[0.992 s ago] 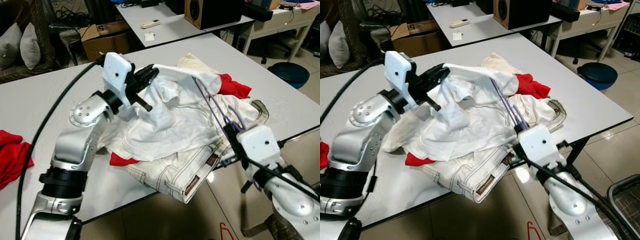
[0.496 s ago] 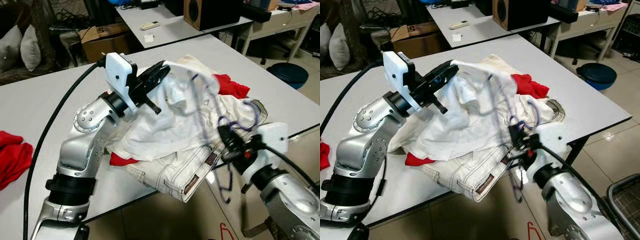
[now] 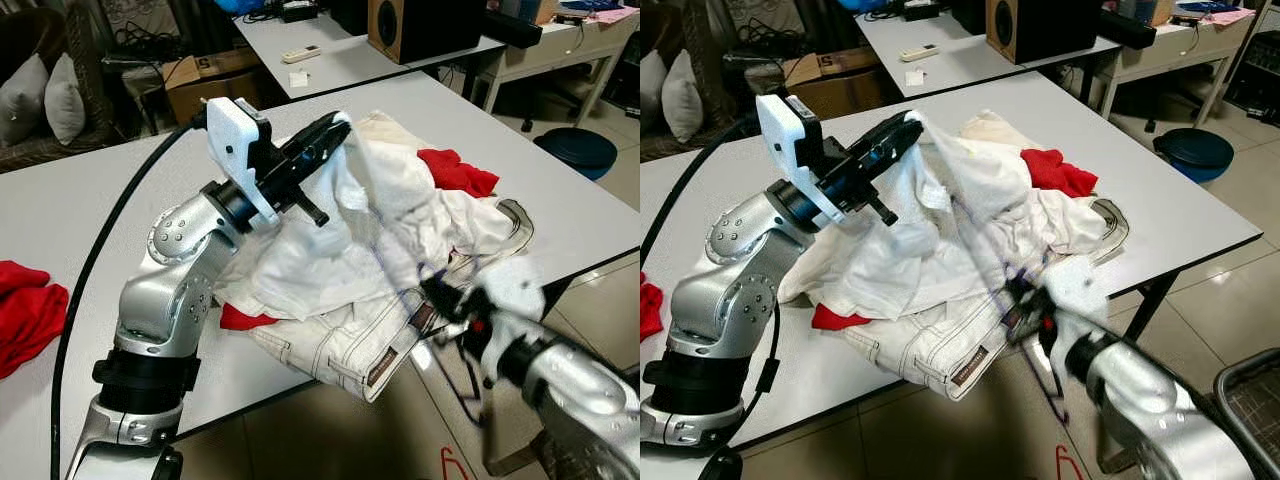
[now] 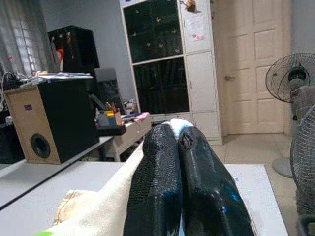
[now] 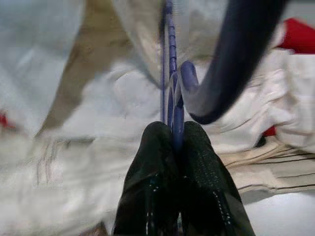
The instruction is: Hang hanger
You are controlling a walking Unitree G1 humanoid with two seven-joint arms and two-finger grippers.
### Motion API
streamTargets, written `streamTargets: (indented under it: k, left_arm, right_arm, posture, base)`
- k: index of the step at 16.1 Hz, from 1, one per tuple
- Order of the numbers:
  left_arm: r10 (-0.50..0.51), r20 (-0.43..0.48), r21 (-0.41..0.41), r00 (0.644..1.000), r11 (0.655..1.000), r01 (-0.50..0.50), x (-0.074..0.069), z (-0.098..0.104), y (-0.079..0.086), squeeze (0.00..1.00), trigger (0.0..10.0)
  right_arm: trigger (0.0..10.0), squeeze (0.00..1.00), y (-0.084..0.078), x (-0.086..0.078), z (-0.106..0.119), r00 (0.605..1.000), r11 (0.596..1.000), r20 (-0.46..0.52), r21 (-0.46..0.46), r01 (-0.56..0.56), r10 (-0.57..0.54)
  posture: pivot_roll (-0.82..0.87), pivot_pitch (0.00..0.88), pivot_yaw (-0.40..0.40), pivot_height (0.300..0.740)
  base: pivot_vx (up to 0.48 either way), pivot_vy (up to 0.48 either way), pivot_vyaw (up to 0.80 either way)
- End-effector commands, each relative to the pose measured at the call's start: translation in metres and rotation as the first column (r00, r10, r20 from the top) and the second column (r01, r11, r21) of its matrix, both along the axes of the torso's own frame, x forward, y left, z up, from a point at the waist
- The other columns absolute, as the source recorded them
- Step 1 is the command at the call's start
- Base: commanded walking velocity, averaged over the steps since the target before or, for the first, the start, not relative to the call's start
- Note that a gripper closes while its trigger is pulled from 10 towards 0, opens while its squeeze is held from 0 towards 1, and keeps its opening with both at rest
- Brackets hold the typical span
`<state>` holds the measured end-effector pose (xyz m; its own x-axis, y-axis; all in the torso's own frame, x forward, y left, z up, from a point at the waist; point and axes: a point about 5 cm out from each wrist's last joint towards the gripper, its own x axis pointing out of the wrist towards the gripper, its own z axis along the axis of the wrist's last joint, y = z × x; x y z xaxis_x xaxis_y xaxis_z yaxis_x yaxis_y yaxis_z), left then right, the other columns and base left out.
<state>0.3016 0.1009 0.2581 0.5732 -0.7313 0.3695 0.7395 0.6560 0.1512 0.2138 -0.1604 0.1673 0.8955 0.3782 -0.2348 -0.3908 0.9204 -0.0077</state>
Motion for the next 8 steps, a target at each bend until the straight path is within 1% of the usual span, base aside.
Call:
streamTargets:
  k: [1,2,3,4,5,6,7,8]
  left_arm:
    - [0.004,0.018,0.007,1.0,1.0,-0.004,-0.002,0.003,0.004,0.0,0.0]
    - [0.007,0.018,0.016,1.0,1.0,-0.007,-0.002,0.002,0.006,0.0,0.0]
    - [0.008,0.017,0.022,1.0,1.0,-0.008,-0.002,0.002,0.007,0.0,0.0]
    - [0.004,0.012,0.051,1.0,0.999,-0.004,-0.003,-0.001,0.008,0.0,0.0]
    - [0.004,0.01,0.057,1.0,0.998,-0.004,-0.003,-0.002,0.008,0.0,0.0]
    - [-0.001,0.013,0.061,1.0,0.998,0.0,-0.003,-0.002,0.008,0.0,0.0]
    - [-0.022,0.025,0.106,0.999,0.994,0.019,-0.004,-0.004,0.003,0.0,0.0]
    - [-0.034,0.027,0.135,0.999,0.99,0.03,-0.006,-0.007,0.0,0.0,0.0]
  right_arm:
    - [10.0,0.0,-0.01,0.005,0.005,0.995,0.992,0.013,0.074,0.098,-0.099]
    - [10.0,0.0,-0.017,0.009,0.01,0.983,0.966,0.024,0.194,0.173,-0.181]
    - [10.0,0.0,-0.02,0.011,0.013,0.973,0.932,0.018,0.29,0.216,-0.231]
    - [10.0,0.0,-0.027,0.015,0.016,0.951,0.766,-0.053,0.58,0.278,-0.305]
    - [10.0,0.0,-0.027,0.016,0.015,0.953,0.707,-0.089,0.651,0.277,-0.291]
    - [10.0,0.0,-0.021,0.015,0.012,0.959,0.616,-0.144,0.74,0.269,-0.245]
    - [10.0,0.0,-0.017,0.019,0.012,0.96,0.481,-0.184,0.835,0.267,-0.212]
    - [10.0,0.0,-0.016,0.022,0.014,0.959,0.421,-0.191,0.868,0.264,-0.207]
  posture:
    - [-0.05,0.009,0.112,0.74]
    - [-0.05,0.012,0.115,0.74]
    - [-0.05,0.015,0.116,0.74]
    - [-0.05,0.019,0.122,0.74]
    - [-0.05,0.019,0.122,0.74]
    - [-0.05,0.021,0.125,0.74]
    - [-0.05,0.021,0.125,0.74]
    - [-0.04,0.021,0.125,0.74]
  base:
    - [0.0,0.0,0.0]
    - [0.0,0.0,0.0]
    - [0.0,0.0,0.0]
    - [0.0,0.0,0.0]
    - [0.0,0.0,0.0]
    - [0.0,0.0,0.0]
    - [0.0,0.0,0.0]
    - [0.0,0.0,0.0]
